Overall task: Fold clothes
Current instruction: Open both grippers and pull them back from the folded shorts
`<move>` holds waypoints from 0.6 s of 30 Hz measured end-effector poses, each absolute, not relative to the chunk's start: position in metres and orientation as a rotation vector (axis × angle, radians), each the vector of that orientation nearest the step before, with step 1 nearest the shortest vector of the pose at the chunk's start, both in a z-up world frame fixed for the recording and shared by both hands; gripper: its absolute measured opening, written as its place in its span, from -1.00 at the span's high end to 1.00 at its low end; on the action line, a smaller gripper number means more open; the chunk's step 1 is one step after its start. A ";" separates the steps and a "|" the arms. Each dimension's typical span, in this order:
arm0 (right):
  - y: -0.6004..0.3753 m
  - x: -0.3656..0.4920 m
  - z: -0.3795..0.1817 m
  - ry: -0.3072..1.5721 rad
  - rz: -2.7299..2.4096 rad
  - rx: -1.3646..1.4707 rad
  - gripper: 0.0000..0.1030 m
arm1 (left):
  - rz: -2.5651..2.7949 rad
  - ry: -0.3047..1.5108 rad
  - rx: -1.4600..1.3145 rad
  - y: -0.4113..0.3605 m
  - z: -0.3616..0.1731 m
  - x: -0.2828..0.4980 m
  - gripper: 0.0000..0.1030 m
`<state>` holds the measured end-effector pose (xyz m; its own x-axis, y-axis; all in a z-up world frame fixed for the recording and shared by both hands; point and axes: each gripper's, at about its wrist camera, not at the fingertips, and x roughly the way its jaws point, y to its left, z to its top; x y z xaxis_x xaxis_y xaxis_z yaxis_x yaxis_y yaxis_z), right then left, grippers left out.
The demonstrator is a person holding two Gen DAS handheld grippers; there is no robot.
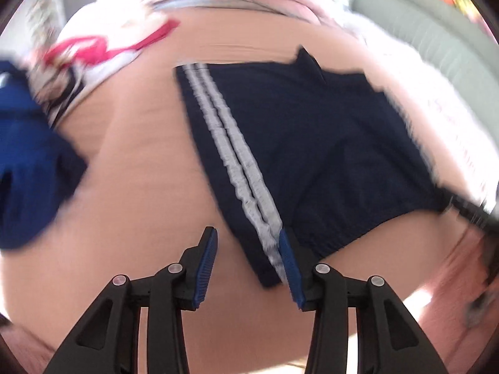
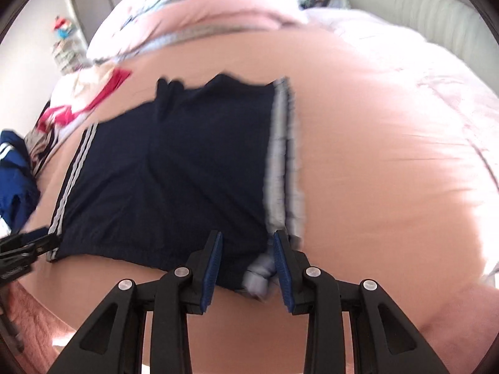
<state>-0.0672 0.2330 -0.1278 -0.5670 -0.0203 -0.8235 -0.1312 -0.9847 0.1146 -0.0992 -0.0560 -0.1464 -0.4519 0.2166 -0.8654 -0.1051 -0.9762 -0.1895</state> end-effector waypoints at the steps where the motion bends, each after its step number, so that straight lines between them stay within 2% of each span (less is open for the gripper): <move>1: 0.239 -0.062 -0.126 0.295 2.708 -1.405 0.36 | 2.517 -0.228 -1.520 -0.060 -0.145 -0.099 0.25; 5: 0.262 -0.054 -0.130 0.689 2.704 -1.408 0.36 | 2.460 -0.450 -1.504 -0.067 -0.150 -0.100 0.25; 8: 0.259 -0.061 -0.142 0.729 2.699 -1.472 0.36 | 2.384 -0.524 -1.511 -0.057 -0.166 -0.107 0.26; 10: 0.255 -0.062 -0.145 0.752 2.718 -1.498 0.36 | 2.409 -0.508 -1.486 -0.048 -0.167 -0.103 0.26; 12: 0.250 -0.066 -0.149 0.748 2.735 -1.509 0.36 | 2.427 -0.519 -1.453 -0.048 -0.165 -0.097 0.35; 13: 0.250 -0.066 -0.148 0.748 2.739 -1.508 0.43 | 2.437 -0.525 -1.443 -0.048 -0.164 -0.094 0.57; 14: 0.250 -0.065 -0.148 0.748 2.743 -1.508 0.52 | 2.444 -0.542 -1.447 -0.051 -0.165 -0.094 0.66; 17: 0.249 -0.064 -0.147 0.745 2.755 -1.506 0.75 | 2.420 -0.622 -1.427 -0.056 -0.163 -0.090 0.77; 18: 0.247 -0.062 -0.145 0.719 2.764 -1.502 0.76 | 2.421 -0.612 -1.428 -0.055 -0.162 -0.092 0.77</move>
